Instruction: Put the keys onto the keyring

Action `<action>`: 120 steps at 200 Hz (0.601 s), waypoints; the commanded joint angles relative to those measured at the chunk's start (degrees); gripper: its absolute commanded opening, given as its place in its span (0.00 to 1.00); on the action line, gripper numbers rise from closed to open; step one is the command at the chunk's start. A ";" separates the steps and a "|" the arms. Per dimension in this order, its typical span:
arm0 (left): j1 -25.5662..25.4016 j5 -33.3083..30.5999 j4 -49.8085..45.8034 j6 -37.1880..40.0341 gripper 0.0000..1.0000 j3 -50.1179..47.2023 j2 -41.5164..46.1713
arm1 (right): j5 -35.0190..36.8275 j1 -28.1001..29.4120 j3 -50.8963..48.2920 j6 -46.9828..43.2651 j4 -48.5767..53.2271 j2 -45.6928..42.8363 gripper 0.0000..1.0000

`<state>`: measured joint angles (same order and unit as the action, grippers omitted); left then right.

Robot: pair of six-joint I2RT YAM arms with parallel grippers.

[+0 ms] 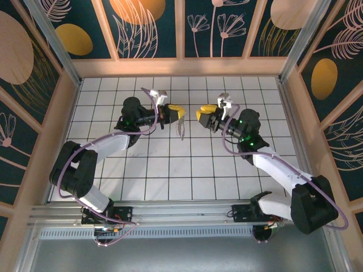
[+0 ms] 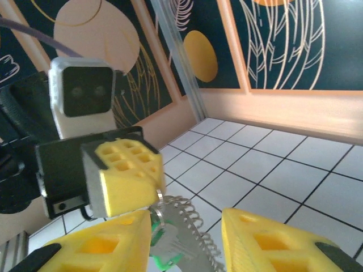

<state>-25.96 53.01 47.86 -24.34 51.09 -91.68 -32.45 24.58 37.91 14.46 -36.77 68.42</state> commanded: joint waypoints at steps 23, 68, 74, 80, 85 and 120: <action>-0.31 2.95 4.24 -1.13 0.00 1.09 -0.43 | -3.99 -0.98 1.36 4.04 -8.75 6.57 0.35; -0.33 3.67 6.45 -2.74 0.00 1.03 -1.04 | -5.04 0.56 2.42 6.12 -13.42 11.65 0.30; -0.32 3.68 6.54 -2.80 0.00 1.13 -1.13 | -5.00 1.07 2.56 5.90 -13.43 11.82 0.30; -0.28 3.59 6.46 -2.75 0.00 1.12 -1.14 | -4.92 1.69 2.52 5.62 -13.63 11.82 0.30; -0.32 3.54 6.46 -2.73 0.00 1.11 -1.13 | -4.70 2.17 2.52 5.38 -13.69 11.76 0.30; -0.32 3.24 6.65 -2.80 0.00 1.11 -1.31 | -3.85 4.70 2.37 4.44 -13.33 11.08 0.26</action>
<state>-25.96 55.29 50.81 -26.28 51.11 -92.64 -35.68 27.86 38.63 19.03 -46.48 80.12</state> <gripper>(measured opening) 0.044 0.271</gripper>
